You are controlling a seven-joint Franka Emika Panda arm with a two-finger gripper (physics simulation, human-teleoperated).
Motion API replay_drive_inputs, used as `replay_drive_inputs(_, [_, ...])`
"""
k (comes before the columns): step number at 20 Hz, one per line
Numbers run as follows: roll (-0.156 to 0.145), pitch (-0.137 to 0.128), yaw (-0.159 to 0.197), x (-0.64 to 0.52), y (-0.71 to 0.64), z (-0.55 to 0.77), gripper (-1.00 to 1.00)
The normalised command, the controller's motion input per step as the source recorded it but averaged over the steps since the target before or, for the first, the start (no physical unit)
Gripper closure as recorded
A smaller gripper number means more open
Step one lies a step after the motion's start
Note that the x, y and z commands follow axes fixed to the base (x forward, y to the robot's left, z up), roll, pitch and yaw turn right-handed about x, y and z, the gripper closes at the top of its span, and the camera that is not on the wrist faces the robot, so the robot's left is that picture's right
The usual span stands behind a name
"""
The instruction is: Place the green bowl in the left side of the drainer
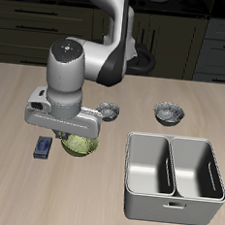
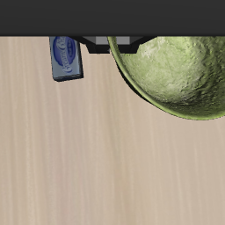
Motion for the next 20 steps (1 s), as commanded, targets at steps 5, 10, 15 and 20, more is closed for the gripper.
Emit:
replay_drive_inputs(5, [-0.025,-0.056,-0.004,-0.18,-0.03,0.55,1.00])
replay_drive_inputs(10, [-0.040,-0.052,-0.017,-0.17,-0.05,0.55,1.00])
replay_drive_inputs(15, [-0.020,-0.055,-0.018,-0.12,-0.02,0.49,1.00])
replay_drive_inputs(20, [0.011,-0.054,-0.010,-0.08,0.13,0.46,1.00])
